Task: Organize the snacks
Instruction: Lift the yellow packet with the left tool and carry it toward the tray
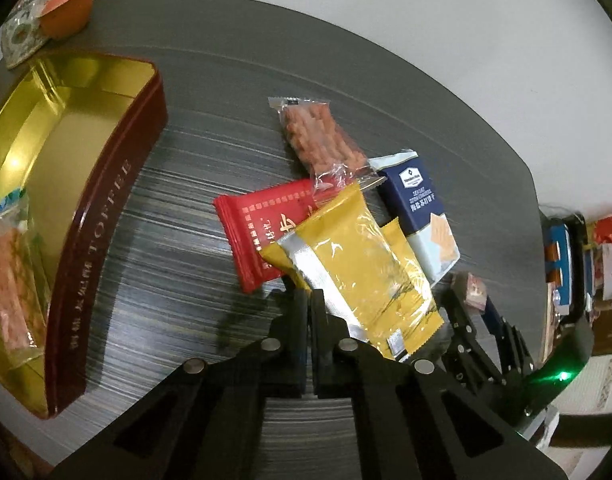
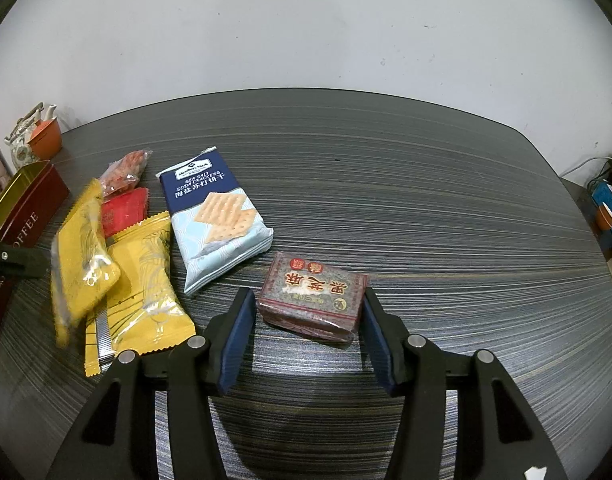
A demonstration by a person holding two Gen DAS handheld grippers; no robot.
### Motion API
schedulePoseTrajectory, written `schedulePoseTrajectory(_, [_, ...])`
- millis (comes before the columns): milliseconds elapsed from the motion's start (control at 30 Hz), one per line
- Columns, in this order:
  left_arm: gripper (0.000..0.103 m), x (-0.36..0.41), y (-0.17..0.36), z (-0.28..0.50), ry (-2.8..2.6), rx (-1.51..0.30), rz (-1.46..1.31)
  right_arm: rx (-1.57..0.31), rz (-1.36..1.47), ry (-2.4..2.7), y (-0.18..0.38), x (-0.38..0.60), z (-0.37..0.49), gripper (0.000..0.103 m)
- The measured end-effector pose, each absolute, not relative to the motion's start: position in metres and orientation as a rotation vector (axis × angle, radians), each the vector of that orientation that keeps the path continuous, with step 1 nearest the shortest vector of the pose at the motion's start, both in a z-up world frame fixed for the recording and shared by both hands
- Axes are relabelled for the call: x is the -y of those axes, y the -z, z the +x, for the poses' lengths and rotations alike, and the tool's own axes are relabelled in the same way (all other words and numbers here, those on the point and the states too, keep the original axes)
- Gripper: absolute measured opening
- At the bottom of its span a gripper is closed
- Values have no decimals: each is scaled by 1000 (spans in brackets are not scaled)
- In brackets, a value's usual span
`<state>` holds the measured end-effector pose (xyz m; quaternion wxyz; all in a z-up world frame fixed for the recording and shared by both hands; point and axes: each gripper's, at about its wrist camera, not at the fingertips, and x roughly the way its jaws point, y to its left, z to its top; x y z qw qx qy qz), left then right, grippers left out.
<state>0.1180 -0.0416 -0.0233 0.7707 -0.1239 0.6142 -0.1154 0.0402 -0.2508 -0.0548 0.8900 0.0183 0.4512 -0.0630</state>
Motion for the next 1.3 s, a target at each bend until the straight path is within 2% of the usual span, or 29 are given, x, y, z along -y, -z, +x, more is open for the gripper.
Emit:
schedulePoseTrajectory(167, [0,50,18,119,258,-1321,-268,-937,38,130,55,251,40,50])
schedulePoseTrajectory(267, [7,55,19,116,281,-1347,-275,-938,38,130,55,250,41,51])
schedulePoseTrajectory(300, [19,56,20,117,282,-1356,-283,-938,38,130,55,250,41,51])
schedulePoseTrajectory(333, [26,56,20,117,289,-1358,-292,-938,38,128,54,250,40,52])
schedulePoseTrajectory(400, [57,61,16,118,290,-1333,-268,-939,37,126,54,250,40,53])
schedulePoseTrajectory(467, [69,66,9,119,300,-1306,-204,-939,37,125,53,249,39,53])
schedulePoseTrajectory(633, [69,83,3,120,416,-1299,30,-940,37,124,53,248,39,54])
schedulePoseTrajectory(1000, [69,91,3,93,663,-1144,471,-940,37,124,52,248,39,55])
schedulePoseTrajectory(1300, [73,100,4,94,825,-1148,614,-940,39,124,54,247,38,56])
